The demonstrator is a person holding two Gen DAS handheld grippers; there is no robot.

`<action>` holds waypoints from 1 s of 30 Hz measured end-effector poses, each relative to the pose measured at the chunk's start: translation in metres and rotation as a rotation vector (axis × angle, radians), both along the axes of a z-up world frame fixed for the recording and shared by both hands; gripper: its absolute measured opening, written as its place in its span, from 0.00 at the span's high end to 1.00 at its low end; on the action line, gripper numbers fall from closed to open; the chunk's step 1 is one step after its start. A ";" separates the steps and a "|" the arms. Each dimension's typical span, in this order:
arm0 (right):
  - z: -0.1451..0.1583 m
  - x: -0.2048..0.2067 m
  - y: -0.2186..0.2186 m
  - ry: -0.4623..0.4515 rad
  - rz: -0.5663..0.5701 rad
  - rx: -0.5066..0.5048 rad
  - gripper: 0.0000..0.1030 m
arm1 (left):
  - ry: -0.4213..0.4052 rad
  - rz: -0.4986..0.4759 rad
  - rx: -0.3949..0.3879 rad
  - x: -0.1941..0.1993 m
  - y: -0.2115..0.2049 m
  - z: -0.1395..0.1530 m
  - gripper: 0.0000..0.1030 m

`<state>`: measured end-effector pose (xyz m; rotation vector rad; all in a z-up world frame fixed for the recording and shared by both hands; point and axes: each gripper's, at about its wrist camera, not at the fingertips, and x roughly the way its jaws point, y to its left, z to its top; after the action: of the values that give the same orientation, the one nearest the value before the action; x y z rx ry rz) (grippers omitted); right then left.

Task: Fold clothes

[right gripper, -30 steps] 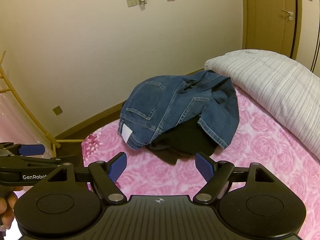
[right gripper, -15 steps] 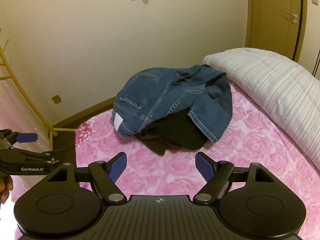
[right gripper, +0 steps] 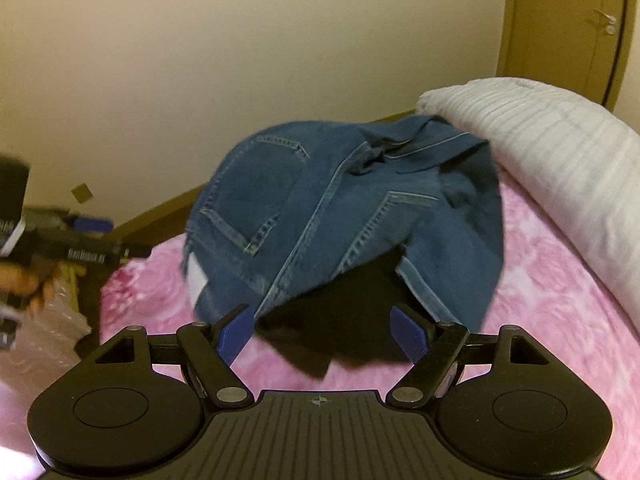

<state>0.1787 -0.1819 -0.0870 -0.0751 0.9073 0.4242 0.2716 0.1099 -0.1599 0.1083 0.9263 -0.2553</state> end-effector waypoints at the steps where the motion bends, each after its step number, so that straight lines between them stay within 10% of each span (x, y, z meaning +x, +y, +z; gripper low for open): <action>1: -0.009 0.013 0.007 0.004 0.001 -0.008 0.24 | 0.004 -0.022 -0.010 0.018 0.003 -0.009 0.15; 9: -0.079 0.096 0.032 0.079 -0.054 0.013 0.24 | 0.085 -0.122 -0.077 0.083 0.007 -0.067 0.19; 16: -0.107 0.123 0.032 0.176 -0.156 0.101 0.27 | 0.069 -0.098 -0.116 0.071 0.021 -0.052 0.95; 21: -0.083 0.122 0.022 0.173 -0.181 0.122 0.83 | -0.007 -0.161 -0.148 0.050 0.033 -0.009 0.97; 30: -0.002 0.052 -0.058 0.090 -0.280 0.303 0.98 | -0.204 -0.422 -0.343 -0.032 0.012 0.112 0.97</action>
<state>0.2306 -0.2396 -0.0886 0.3467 0.9172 0.3012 0.2392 0.1223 -0.0475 0.0103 0.6384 -0.7762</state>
